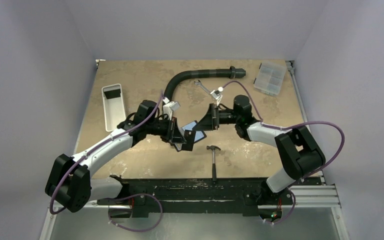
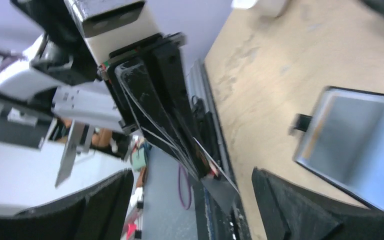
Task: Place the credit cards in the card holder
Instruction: Insert the credit card into the card holder.
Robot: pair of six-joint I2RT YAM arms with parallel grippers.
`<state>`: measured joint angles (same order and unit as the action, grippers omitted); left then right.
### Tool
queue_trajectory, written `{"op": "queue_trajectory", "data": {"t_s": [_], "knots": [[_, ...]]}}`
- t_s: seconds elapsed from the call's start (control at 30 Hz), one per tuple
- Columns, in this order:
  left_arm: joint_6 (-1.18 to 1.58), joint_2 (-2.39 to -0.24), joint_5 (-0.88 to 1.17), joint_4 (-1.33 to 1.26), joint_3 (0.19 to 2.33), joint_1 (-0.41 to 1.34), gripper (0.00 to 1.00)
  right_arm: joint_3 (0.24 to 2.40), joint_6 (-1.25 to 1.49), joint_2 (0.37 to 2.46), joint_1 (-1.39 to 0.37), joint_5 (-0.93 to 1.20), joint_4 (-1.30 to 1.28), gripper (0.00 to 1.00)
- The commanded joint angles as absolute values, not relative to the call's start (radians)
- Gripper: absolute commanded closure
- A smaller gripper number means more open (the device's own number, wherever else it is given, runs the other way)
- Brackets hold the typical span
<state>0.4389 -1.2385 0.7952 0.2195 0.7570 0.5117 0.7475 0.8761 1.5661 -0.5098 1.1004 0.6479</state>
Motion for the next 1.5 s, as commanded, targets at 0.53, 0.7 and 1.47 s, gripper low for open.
{"op": "queue_trajectory", "data": {"t_s": [0.53,0.7,1.47], "knots": [[0.794,-1.332,0.195,0.087,0.717,0.448,1.0,0.903,0.659,1.789,-0.408,0.689,0.566,0.4],[0.782,-1.369,0.12,0.119,0.743,0.448,1.0,0.921,0.582,1.836,-0.419,0.551,0.487,0.66],[0.734,-1.422,0.304,0.042,0.848,0.419,1.0,0.75,0.57,1.659,-0.534,0.408,0.364,0.52]]}}
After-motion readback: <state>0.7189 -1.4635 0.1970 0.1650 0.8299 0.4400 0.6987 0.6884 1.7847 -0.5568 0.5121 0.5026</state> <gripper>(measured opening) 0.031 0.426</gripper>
